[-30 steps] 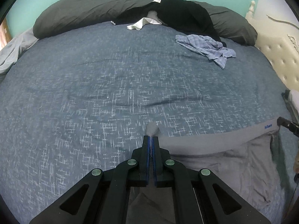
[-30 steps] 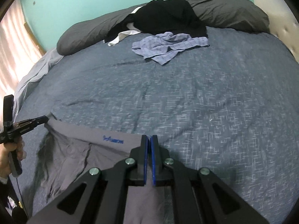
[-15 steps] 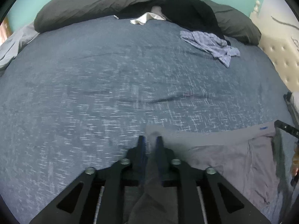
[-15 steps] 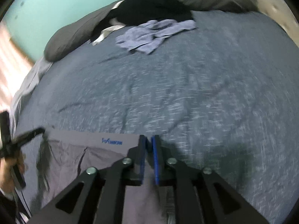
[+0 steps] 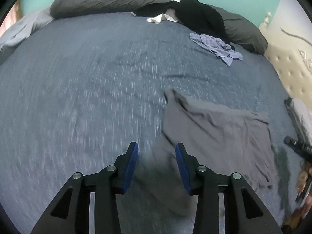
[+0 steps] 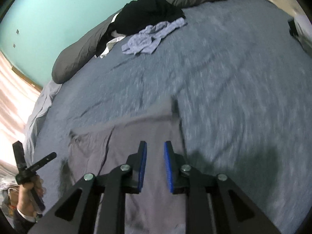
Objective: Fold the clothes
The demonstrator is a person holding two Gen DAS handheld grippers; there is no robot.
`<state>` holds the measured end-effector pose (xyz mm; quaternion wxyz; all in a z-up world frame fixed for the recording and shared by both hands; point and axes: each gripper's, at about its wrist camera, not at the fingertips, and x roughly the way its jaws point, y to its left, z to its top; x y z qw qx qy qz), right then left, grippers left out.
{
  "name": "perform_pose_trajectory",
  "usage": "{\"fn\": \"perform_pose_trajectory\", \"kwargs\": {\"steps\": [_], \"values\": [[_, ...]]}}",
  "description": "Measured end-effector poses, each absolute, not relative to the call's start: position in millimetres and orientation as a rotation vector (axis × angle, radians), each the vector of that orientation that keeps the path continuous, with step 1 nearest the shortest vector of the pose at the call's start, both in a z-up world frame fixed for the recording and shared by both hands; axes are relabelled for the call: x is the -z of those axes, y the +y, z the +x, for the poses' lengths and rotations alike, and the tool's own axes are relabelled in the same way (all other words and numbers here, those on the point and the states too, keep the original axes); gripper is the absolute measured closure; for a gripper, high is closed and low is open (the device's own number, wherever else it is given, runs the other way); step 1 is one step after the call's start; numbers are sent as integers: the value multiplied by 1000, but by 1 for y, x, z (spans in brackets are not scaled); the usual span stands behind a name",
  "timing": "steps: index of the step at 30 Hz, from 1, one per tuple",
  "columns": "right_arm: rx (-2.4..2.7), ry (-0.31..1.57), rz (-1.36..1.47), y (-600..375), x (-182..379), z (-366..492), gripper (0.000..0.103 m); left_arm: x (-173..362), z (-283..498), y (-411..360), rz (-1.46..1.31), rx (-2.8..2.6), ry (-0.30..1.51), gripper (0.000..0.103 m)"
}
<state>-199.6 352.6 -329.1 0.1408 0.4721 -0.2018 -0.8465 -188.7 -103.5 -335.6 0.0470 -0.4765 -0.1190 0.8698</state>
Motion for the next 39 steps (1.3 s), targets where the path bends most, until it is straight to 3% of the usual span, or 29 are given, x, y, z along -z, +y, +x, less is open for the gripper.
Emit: {"fn": "perform_pose_trajectory", "kwargs": {"steps": [4,16,25,33,35,39], "values": [[2410,-726,1348,359,335,-168,85,343,-163,-100,-1428,-2649,-484,60],[2458,-783,1463,371,370,-129,85,364,-148,-125,-1437,-2809,-545,61],[2469,-754,1429,364,369,-125,85,376,-160,-114,-1438,-2769,-566,74],[2465,-737,1417,363,374,-128,85,382,-170,-114,-1431,-2740,-578,100],[2468,-730,1415,362,374,-129,86,382,-172,-113,-1427,-2734,-574,101],[2469,-723,1414,361,376,-130,96,379,-169,-110,-1404,-2734,-538,101]]}}
